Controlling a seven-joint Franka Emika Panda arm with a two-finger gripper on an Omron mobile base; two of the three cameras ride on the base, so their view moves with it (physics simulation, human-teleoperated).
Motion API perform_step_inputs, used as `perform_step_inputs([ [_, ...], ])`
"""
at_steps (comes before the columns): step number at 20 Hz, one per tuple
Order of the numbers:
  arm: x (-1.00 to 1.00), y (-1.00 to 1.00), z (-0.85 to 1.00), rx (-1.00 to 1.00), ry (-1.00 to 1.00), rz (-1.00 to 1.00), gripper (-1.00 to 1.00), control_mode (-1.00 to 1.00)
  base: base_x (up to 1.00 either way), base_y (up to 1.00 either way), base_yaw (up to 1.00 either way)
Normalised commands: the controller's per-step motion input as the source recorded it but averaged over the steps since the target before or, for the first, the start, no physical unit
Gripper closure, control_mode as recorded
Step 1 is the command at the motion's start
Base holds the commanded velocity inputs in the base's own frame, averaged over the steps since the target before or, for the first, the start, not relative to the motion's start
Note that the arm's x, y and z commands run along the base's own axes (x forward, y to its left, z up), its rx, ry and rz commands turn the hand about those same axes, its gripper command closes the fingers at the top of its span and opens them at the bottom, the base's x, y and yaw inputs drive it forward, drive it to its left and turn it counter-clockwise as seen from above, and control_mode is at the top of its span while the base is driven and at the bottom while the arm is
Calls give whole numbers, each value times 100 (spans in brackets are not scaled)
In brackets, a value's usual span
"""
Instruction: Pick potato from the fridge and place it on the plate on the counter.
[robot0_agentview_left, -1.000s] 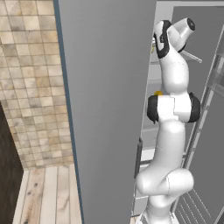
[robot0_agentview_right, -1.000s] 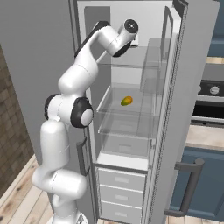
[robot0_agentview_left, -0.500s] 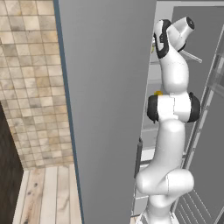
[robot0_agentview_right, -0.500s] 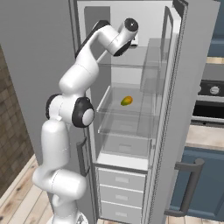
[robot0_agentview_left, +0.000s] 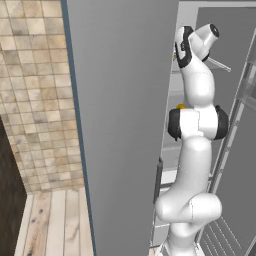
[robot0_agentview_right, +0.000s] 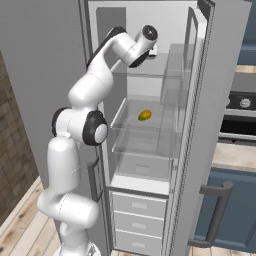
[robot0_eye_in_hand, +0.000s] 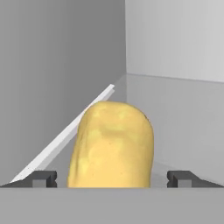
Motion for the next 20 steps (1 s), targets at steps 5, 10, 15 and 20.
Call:
perform_step_inputs([
  [5,18,6,-16,0,0,0,100,-100,0,0,0],
  [10,24,4,-5,0,-1,0,100,-100,0,0,0],
  [15,6,0,0,0,-2,0,100,-100,0,0,0],
  [20,-48,-19,0,0,-1,-1,100,-100,0,0,0],
])
